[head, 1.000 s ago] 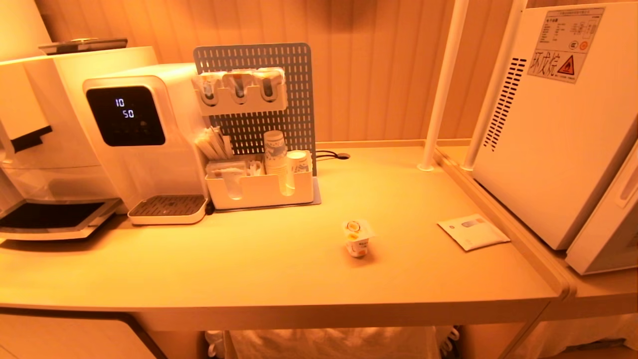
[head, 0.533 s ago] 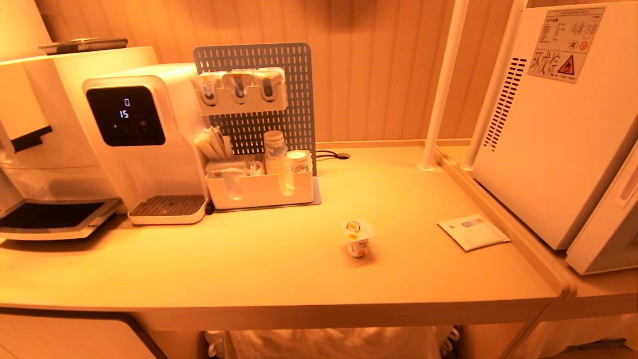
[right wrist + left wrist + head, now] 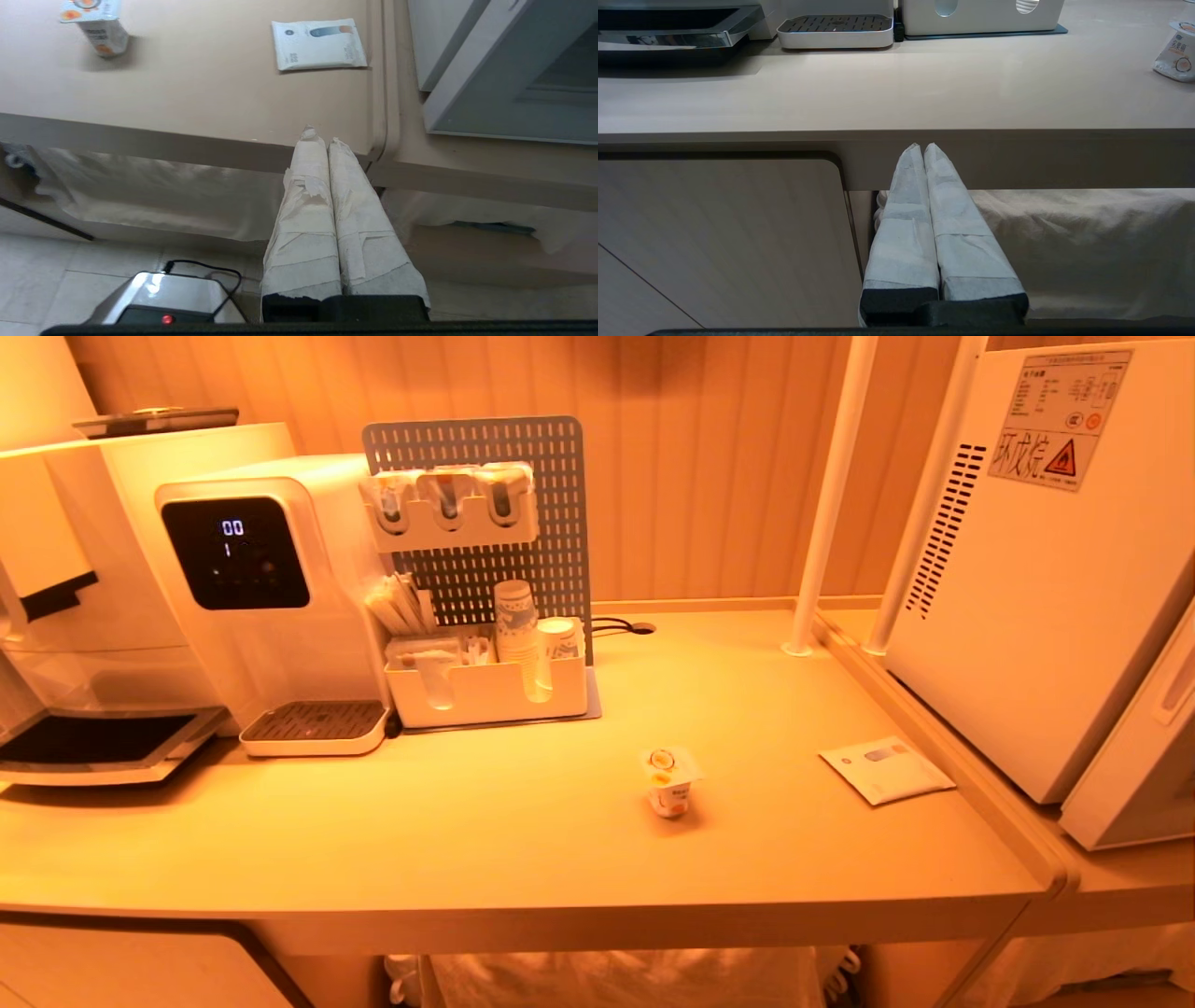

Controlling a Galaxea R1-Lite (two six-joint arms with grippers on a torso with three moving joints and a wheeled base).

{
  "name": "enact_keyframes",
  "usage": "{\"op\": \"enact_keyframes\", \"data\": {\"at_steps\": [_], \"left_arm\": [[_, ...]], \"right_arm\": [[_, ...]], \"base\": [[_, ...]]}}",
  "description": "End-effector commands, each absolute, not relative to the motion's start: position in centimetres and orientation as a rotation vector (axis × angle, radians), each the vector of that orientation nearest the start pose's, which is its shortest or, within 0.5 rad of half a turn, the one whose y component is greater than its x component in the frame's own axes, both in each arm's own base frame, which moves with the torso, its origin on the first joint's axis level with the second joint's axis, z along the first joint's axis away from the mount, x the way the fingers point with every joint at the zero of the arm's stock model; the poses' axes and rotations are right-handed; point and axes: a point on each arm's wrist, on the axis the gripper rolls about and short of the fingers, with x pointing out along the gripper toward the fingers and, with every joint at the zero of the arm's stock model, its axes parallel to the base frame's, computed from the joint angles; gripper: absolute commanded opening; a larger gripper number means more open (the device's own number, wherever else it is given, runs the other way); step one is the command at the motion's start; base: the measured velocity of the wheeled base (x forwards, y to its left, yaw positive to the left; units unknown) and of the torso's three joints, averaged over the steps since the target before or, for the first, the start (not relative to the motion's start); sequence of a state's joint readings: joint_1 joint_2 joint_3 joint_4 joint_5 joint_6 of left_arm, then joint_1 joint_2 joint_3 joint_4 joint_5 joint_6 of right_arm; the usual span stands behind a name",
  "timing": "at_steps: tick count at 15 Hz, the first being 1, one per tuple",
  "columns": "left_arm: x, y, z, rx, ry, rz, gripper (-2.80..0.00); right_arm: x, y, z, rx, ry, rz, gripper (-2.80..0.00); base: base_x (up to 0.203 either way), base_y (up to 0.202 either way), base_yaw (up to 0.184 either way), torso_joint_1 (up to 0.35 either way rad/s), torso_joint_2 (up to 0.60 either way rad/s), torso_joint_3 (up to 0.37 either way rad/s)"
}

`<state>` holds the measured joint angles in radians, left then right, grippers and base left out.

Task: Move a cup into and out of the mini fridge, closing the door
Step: Open the freezer door

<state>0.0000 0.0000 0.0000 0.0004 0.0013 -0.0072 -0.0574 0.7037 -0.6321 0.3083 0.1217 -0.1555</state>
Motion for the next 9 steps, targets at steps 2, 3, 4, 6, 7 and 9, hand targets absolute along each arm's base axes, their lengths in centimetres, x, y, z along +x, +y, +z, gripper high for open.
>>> {"op": "enact_keyframes", "data": {"at_steps": [2, 3, 4, 6, 7, 9], "left_arm": [[-2.3, 0.0, 7.5, -0.008, 0.0, 0.002, -2.8], [-2.3, 0.0, 7.5, -0.008, 0.0, 0.002, -2.8], [-2.3, 0.0, 7.5, -0.008, 0.0, 0.002, -2.8], [-2.3, 0.0, 7.5, -0.008, 0.0, 0.002, -2.8], [-2.3, 0.0, 7.5, -0.008, 0.0, 0.002, -2.8], [-2.3, 0.0, 7.5, -0.008, 0.0, 0.002, -2.8]], "right_arm": [[5.8, -0.3, 22.2, -0.157, 0.41, 0.066, -2.8], [6.0, -0.4, 22.1, -0.153, 0.427, 0.047, -2.8], [6.1, -0.5, 22.0, -0.153, 0.436, 0.038, -2.8], [6.2, -0.6, 22.0, -0.19, 0.446, 0.025, -2.8], [6.2, -0.8, 21.9, -0.219, 0.456, -0.012, -2.8], [7.1, -1.2, 21.9, -0.276, 0.508, -0.093, -2.8]], "base": [[0.0, 0.0, 0.0, 0.0, 0.0, 0.0], [0.0, 0.0, 0.0, 0.0, 0.0, 0.0], [0.0, 0.0, 0.0, 0.0, 0.0, 0.0], [0.0, 0.0, 0.0, 0.0, 0.0, 0.0], [0.0, 0.0, 0.0, 0.0, 0.0, 0.0], [0.0, 0.0, 0.0, 0.0, 0.0, 0.0]]}}
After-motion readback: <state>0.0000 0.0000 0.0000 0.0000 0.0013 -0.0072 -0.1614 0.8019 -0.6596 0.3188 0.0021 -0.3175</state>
